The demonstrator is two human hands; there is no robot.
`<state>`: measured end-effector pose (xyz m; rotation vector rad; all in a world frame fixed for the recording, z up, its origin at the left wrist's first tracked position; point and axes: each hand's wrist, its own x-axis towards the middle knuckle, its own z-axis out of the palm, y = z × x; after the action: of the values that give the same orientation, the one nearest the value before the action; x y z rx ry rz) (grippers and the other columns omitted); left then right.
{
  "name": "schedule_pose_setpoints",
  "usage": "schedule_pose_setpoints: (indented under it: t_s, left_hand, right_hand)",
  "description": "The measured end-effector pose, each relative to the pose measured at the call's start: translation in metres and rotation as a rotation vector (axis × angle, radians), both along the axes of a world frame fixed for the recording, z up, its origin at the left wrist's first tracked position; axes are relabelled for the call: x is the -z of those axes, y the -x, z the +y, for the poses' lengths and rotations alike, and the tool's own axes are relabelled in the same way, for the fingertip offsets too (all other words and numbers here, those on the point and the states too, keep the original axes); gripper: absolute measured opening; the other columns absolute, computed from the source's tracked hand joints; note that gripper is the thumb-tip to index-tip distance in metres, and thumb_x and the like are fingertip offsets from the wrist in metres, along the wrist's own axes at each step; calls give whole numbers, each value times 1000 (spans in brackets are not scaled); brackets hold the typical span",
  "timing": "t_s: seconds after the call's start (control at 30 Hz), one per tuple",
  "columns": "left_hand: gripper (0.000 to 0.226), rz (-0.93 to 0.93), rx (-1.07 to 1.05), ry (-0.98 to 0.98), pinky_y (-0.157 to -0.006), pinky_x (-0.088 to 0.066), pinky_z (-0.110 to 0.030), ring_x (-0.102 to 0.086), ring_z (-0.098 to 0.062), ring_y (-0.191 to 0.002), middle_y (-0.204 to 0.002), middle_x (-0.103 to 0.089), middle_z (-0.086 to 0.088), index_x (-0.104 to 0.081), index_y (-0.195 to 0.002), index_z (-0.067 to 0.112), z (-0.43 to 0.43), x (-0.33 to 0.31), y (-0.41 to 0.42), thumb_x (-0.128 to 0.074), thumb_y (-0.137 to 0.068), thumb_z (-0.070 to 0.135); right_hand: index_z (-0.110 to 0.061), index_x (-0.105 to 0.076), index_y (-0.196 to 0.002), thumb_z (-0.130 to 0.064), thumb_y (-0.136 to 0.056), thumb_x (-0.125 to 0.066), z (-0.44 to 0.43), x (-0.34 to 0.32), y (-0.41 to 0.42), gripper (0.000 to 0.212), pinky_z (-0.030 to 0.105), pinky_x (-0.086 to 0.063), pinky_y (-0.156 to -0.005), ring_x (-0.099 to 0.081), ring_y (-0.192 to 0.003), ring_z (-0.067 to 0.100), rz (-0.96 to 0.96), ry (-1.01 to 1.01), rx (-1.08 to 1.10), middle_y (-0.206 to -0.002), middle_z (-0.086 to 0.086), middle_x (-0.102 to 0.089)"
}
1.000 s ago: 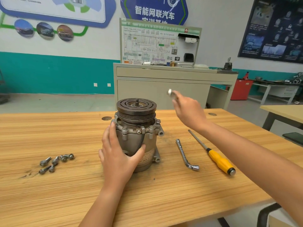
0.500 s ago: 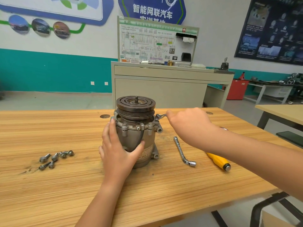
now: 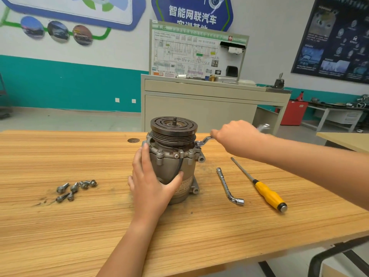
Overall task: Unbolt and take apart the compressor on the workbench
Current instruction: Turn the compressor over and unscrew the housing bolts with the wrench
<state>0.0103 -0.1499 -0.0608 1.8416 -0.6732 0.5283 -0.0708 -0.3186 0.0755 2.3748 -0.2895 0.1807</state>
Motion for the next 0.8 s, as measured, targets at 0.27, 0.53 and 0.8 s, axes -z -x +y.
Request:
schedule_pose_setpoints:
  t_s: [0.27, 0.53, 0.8]
  left_hand:
    - [108, -1, -2, 7, -107, -24, -59, -26, -17, -137, -151, -24, -1, -14, -150, 23, 0, -1, 0, -76, -65, 47]
    - [107, -7, 5, 6, -106, -26, -59, -25, -19, -138, -151, -24, -5, -15, -150, 21, 0, 0, -2, -76, -66, 45]
    - [108, -17, -12, 17, -104, -26, -55, -26, -19, -136, -150, -26, -5, -16, -150, 20, -1, 1, -2, -79, -65, 42]
  right_hand:
    - [8, -62, -106, 11, -83, -41, -7, 24, -43, 31, 39, -42, -89, -62, -98, 33, -328, -206, -340, -104, 22, -66]
    - [-6, -44, -100, 0, -91, -38, 13, 8, 19, 12, 32, -30, -51, -46, -63, 26, -395, -261, 139, -59, 1, -39]
    - [-8, -53, -109, 0, -90, -46, 58, 7, 25, 22, 28, -37, -53, -43, -72, 20, 3, -140, 181, -64, -2, -29]
